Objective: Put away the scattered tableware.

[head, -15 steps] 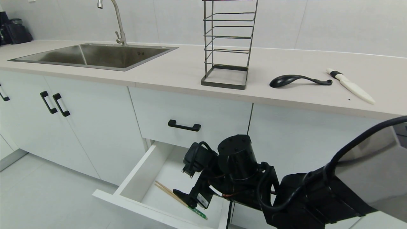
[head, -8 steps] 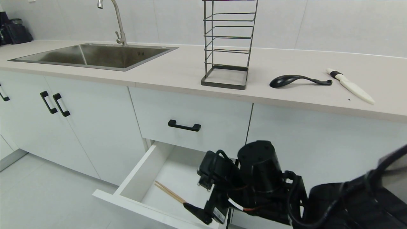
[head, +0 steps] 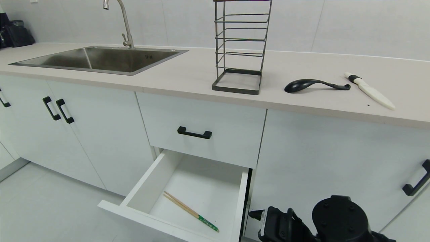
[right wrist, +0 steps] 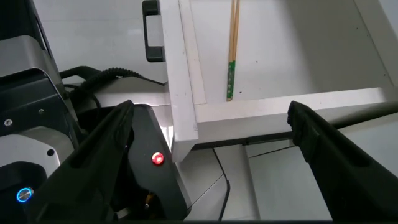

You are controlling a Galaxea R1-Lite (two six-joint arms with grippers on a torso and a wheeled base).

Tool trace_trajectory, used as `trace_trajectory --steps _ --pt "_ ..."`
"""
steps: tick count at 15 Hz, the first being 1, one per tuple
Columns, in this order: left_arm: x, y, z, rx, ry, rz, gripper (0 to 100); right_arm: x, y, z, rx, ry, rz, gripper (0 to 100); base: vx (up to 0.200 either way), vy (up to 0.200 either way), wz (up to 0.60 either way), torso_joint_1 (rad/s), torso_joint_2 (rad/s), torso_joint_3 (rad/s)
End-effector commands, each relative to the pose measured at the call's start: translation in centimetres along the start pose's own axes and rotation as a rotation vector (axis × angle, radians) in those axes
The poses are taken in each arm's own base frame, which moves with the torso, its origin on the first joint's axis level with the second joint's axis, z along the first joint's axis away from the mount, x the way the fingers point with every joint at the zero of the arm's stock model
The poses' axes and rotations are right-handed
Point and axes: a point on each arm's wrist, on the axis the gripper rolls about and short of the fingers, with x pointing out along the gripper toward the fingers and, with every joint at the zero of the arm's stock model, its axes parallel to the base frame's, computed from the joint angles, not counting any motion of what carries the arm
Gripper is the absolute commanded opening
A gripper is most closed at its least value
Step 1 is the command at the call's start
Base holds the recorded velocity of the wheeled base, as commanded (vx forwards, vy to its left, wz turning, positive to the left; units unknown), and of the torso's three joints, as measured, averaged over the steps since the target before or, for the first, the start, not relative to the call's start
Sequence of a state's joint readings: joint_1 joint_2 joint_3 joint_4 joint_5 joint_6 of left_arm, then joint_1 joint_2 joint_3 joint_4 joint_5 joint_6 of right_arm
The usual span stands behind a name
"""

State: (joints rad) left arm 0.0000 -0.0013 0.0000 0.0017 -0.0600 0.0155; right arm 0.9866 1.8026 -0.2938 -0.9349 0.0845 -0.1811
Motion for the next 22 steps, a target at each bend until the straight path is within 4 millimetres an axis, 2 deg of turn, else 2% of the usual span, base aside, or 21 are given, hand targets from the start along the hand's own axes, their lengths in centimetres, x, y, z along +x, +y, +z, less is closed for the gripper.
trace_trajectory --steps 1,7,17,22 --pt "0.0 0.0 0.0 0.0 0.001 0.0 100 0.2 0.1 0.0 -0.001 0.004 0.005 100 0.0 0.0 0.0 0.0 0.0 0.0" --pt "0.0 0.0 0.0 0.0 0.001 0.0 100 0.4 0.1 -0.2 -0.001 0.014 0.009 100 0.0 0.0 0.0 0.177 -0.09 -0.078" --pt "0.0 0.0 0.0 0.0 0.001 0.0 100 0.6 0.3 -0.1 -0.006 0.011 0.02 100 0.0 0.0 0.0 0.188 -0.54 -0.211" --pt "0.0 0.0 0.0 0.0 0.001 0.0 100 3.3 -0.3 2.1 0.013 -0.053 0.012 100 0.0 0.0 0.0 0.321 -0.49 -0.225"
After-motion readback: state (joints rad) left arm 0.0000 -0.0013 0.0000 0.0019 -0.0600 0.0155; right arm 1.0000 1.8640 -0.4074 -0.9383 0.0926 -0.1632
